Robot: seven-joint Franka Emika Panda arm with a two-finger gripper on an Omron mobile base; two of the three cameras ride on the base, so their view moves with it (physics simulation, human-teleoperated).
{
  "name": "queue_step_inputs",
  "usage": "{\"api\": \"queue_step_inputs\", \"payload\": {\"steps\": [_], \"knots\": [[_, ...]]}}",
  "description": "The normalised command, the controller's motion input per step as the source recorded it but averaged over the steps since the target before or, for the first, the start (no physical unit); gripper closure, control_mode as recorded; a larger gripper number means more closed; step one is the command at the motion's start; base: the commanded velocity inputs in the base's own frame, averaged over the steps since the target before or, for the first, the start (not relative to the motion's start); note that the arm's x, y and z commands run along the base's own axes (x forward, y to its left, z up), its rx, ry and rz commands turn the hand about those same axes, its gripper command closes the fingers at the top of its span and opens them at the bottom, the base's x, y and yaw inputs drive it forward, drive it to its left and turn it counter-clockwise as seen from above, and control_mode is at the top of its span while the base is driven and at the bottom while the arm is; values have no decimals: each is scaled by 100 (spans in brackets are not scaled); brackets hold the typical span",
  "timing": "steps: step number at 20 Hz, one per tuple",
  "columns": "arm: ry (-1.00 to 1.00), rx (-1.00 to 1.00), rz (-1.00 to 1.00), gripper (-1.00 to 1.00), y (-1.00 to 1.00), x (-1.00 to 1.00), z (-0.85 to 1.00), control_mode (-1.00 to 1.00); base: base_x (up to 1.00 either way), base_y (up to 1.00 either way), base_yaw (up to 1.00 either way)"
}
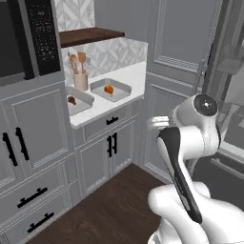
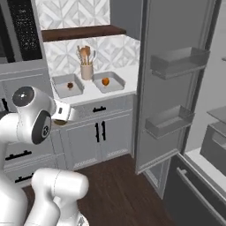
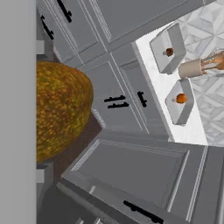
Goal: Place one avocado and one chicken drumstick in each tupperware on the nearby counter, to pack two identical lunches.
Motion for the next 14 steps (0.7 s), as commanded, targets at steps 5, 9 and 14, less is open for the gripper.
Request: {"api": "queue_step_inputs", "payload": {"steps": [5,9,14], "knots": [[0,0,0,100,0,0,0,100,100,-35,13],[0,0,0,100,0,0,0,100,100,5,13],[0,0,0,100,0,0,0,100,64,39,41]]}}
